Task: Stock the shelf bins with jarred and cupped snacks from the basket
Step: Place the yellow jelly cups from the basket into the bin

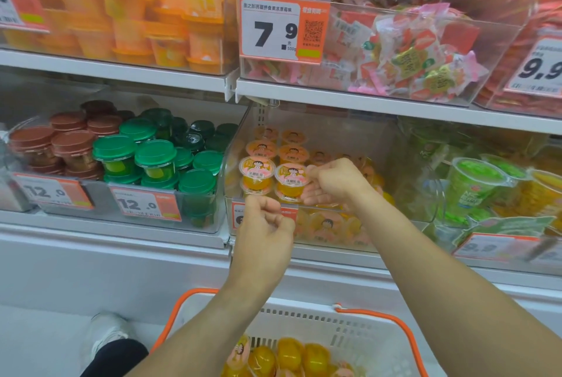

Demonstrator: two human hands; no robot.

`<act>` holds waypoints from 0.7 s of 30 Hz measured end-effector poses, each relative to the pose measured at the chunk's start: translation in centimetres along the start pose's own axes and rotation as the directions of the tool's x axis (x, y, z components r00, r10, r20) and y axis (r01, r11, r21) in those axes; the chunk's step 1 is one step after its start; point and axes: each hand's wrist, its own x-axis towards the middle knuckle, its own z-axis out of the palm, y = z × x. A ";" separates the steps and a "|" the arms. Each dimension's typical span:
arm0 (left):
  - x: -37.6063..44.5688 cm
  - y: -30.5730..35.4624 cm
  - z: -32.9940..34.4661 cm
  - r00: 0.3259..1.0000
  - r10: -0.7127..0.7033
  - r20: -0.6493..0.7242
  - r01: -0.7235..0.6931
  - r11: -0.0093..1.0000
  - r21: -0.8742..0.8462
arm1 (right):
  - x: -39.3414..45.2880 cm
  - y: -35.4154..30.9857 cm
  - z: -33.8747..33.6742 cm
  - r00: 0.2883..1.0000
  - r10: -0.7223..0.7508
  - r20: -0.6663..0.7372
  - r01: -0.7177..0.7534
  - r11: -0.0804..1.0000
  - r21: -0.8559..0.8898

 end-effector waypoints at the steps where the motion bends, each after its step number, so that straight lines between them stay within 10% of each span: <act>1: 0.0 0.0 -0.1 1.000 -0.006 0.011 0.006 1.000 0.013 | -0.3 0.0 -0.2 0.996 -0.067 -0.057 0.061 0.993 -0.105; 5: 0.0 -0.4 -0.5 0.970 -0.070 0.234 0.014 0.973 0.232 | -3.7 -0.1 -1.1 0.815 -0.536 -0.222 0.382 0.784 -0.489; 10: -0.7 -3.9 -0.7 0.821 -0.278 0.499 -0.176 0.708 0.684 | -8.5 3.4 -0.6 0.656 -0.748 -0.099 0.631 0.616 -0.472; 16: -5.6 -15.5 -0.3 0.747 -0.494 0.446 -0.229 0.438 0.869 | -10.3 16.3 0.2 0.872 -0.251 0.420 0.487 0.531 -0.694; 21: -11.2 -23.5 -0.3 0.642 -0.678 0.357 -0.152 0.343 0.927 | -11.3 26.1 0.4 0.845 0.259 0.468 0.309 0.479 -0.822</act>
